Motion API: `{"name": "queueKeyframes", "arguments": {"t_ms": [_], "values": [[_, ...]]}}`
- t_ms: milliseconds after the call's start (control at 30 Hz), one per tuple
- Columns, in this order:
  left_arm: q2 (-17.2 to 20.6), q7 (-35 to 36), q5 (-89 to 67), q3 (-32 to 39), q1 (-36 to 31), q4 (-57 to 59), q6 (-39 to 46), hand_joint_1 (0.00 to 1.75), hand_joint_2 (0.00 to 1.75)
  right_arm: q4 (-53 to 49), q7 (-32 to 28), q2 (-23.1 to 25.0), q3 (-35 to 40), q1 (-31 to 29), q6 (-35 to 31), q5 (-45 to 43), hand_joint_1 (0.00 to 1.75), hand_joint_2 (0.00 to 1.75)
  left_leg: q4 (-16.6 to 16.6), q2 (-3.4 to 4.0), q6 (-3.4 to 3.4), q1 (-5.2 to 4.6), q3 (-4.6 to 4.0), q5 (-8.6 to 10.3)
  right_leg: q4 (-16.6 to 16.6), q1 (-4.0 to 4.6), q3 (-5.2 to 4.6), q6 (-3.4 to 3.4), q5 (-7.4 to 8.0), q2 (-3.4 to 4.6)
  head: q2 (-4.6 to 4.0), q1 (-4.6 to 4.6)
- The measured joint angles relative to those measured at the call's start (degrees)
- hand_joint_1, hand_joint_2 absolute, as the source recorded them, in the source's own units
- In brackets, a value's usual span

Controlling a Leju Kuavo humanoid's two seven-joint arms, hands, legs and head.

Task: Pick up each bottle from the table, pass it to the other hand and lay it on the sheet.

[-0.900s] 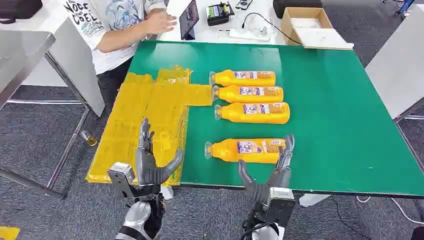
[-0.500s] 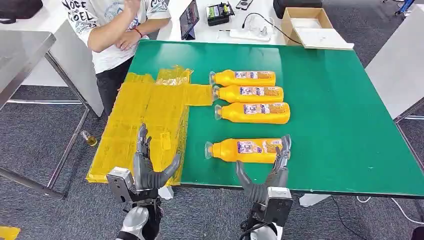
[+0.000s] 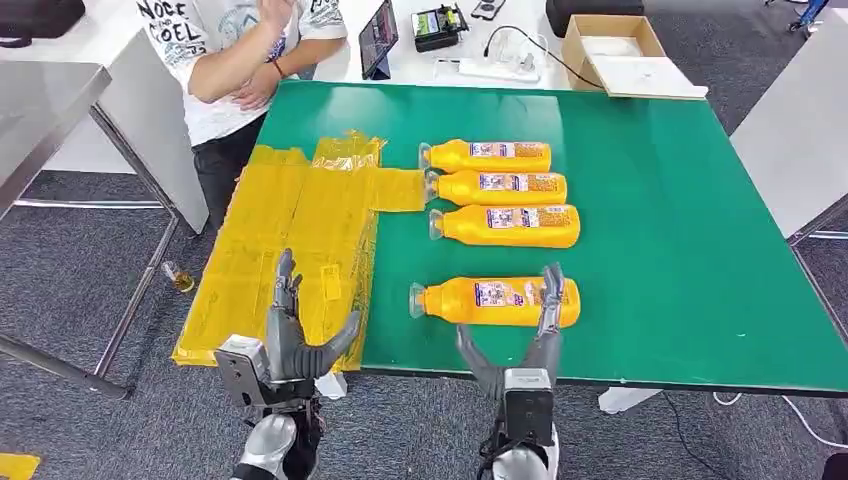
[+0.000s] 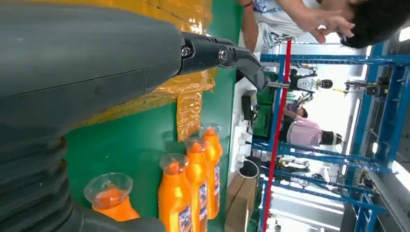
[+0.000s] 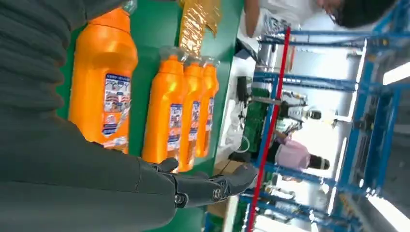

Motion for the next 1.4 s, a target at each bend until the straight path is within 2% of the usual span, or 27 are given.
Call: {"name": "queueKeyframes", "arguments": {"t_ms": [67, 233, 467, 600, 733, 833, 967, 1133, 1400], "values": [[0.0, 0.0, -0.2, 0.0, -0.05, 0.04, 0.04, 0.0, 1.75, 0.39, 0.92, 0.09, -0.2, -0.42, -0.64, 1.75, 0.0, 1.75, 0.0, 0.0, 0.0, 0.0, 0.0, 0.0, 0.0, 0.0, 0.0, 0.0, 0.0, 0.0, 0.0, 0.0], [0.0, -0.04, -1.25, -0.07, -1.03, 0.48, 0.81, 0.0, 1.75, 1.88, 8.22, -0.88, -0.37, -3.36, -1.68, 12.44, 0.0, 1.75, 0.0, 0.01, 0.0, 0.0, 0.01, 0.01, 0.0, 0.0, -0.01, 0.01, 0.01, 0.01, 0.0, 0.02], [0.0, -0.13, -2.56, -0.31, -2.57, 1.58, 1.71, 0.0, 1.75, 4.31, 13.07, -4.24, -1.62, -8.17, -1.51, 21.36, 0.0, 1.75, 0.02, 0.0, 0.01, -0.01, 0.0, 0.01, 0.0, -0.01, 0.0, 0.02, 0.03, 0.0, 0.0, 0.0], [0.0, -0.31, -2.84, -0.31, -3.57, 2.56, 1.75, 0.0, 1.75, 5.57, 14.73, -5.9, -2.23, -10.08, -0.24, 24.26, 0.0, 1.75, 0.02, 0.0, 0.01, -0.01, 0.0, 0.01, 0.0, 0.0, -0.01, 0.02, 0.03, 0.0, 0.0, 0.0], [0.0, -0.48, -4.04, -0.33, -3.93, 2.95, 2.3, 0.0, 1.75, 8.36, 19.08, -8.04, -2.29, -12.04, 3.84, 29.42, 0.0, 1.75, 0.01, 0.0, 0.01, 0.0, 0.0, 0.01, 0.0, 0.0, -0.01, 0.02, 0.03, 0.01, 0.0, 0.0], [0.0, -0.52, -4.39, -0.33, -4.29, 3.37, 2.08, 0.0, 1.75, 12.55, 20.26, -10.1, -2.29, -14.5, 11.36, 28.78, 0.0, 1.75, 0.02, 0.0, 0.01, -0.01, 0.0, 0.01, 0.0, -0.01, 0.0, 0.02, 0.03, 0.0, 0.0, 0.0], [-0.02, -1.57, -6.1, -0.42, -5.11, 4.11, 2.36, 0.0, 1.75, 19.72, 18.6, -13.18, -1.73, -17.26, 19.65, 26.6, 0.0, 1.75, 0.03, -0.02, 0.03, -0.02, 0.0, 0.02, 0.0, -0.02, 0.03, 0.03, 0.04, -0.01, 0.0, 0.0], [-0.04, -1.92, -6.16, -0.83, -6.36, 5.4, 2.34, 0.0, 1.75, 26.46, 16.98, -16.61, 0.15, -20.72, 22.56, 25.6, 0.0, 1.75, 0.04, -0.01, 0.03, -0.02, 0.01, 0.02, 0.0, -0.01, 0.02, 0.04, 0.05, 0.01, 0.0, -0.02], [-0.04, -2.03, -5.99, -0.83, -7.17, 6.69, 2.21, 0.0, 1.75, 31.21, 17.31, -19.91, 2.97, -25.56, 24.74, 25.83, 0.0, 1.75, 0.04, 0.0, 0.03, -0.01, 0.06, 0.03, 0.0, -0.01, 0.06, 0.04, 0.05, 0.0, 0.0, 0.0]]}}
